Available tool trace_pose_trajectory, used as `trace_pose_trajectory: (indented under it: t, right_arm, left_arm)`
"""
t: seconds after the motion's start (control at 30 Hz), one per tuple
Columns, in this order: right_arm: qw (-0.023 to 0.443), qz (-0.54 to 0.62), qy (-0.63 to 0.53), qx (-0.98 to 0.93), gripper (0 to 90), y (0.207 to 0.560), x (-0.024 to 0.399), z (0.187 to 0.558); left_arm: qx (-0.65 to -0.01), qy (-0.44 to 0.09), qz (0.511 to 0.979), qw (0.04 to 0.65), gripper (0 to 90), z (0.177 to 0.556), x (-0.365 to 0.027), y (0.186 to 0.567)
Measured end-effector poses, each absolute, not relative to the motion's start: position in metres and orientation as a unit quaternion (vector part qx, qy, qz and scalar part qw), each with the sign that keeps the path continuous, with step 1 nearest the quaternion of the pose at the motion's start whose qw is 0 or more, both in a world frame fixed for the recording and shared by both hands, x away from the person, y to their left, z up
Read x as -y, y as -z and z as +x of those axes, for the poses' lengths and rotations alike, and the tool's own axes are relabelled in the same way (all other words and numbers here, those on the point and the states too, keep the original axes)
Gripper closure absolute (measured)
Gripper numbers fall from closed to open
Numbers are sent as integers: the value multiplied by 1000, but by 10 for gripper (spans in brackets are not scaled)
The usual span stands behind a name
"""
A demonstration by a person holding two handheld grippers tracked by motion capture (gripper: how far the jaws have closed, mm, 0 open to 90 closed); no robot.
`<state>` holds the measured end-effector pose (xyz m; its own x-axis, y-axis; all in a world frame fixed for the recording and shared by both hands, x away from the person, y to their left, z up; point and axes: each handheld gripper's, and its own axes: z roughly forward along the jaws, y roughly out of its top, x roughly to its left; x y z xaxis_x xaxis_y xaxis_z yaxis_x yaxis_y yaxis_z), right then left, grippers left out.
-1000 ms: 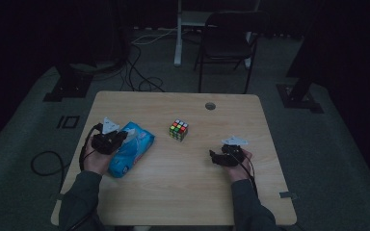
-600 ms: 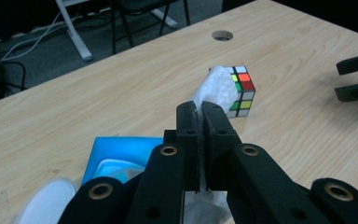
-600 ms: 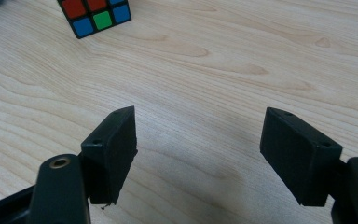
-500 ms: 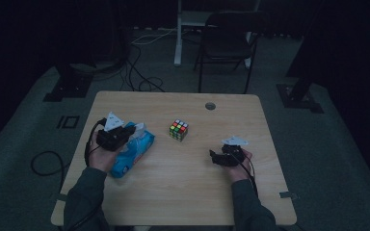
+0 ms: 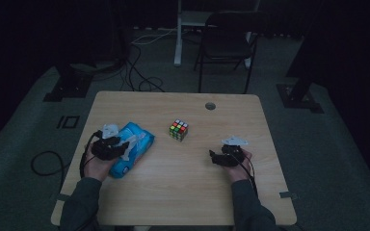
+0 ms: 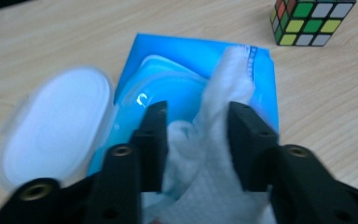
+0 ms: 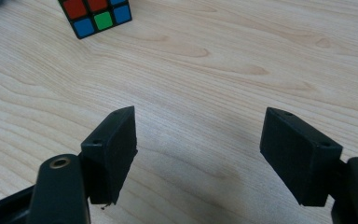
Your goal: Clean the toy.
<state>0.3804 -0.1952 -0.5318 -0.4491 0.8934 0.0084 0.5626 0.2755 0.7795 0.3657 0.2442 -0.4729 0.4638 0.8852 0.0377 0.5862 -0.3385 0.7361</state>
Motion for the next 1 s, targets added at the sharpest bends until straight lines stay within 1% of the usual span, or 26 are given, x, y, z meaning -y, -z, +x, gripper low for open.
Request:
trace_pose_trajectory:
  t: [0.07, 0.17, 0.23, 0.27, 0.4, 0.57, 0.6, 0.77, 1.0]
  right_arm:
    - [224, 474, -370, -767, 269, 532, 195, 380]
    - [223, 473, -371, -767, 270, 532, 195, 380]
    - [222, 473, -370, -768, 269, 532, 194, 380]
    - [222, 473, -370, -768, 269, 532, 194, 380]
    - [219, 468, -374, -770, 270, 530, 192, 380]
    - [217, 462, -379, -772, 277, 528, 188, 379]
    - [217, 461, -379, -772, 290, 528, 188, 379]
    - [209, 456, -392, -771, 291, 525, 185, 379]
    - [207, 438, -393, -782, 290, 525, 172, 382]
  left_arm:
    - [-468, -216, 788, 336, 519, 364, -244, 476]
    - [-468, -205, 790, 338, 501, 362, -243, 483]
    - [-474, -200, 788, 339, 510, 362, -244, 485]
    - [-476, -198, 787, 338, 526, 363, -245, 485]
    - [-477, -190, 786, 345, 653, 363, -249, 484]
    - [-478, -190, 782, 352, 762, 362, -253, 481]
    - [-477, -191, 782, 352, 772, 362, -253, 480]
    - [-473, -205, 778, 359, 793, 359, -251, 474]
    - [-466, -213, 769, 382, 795, 358, -251, 464]
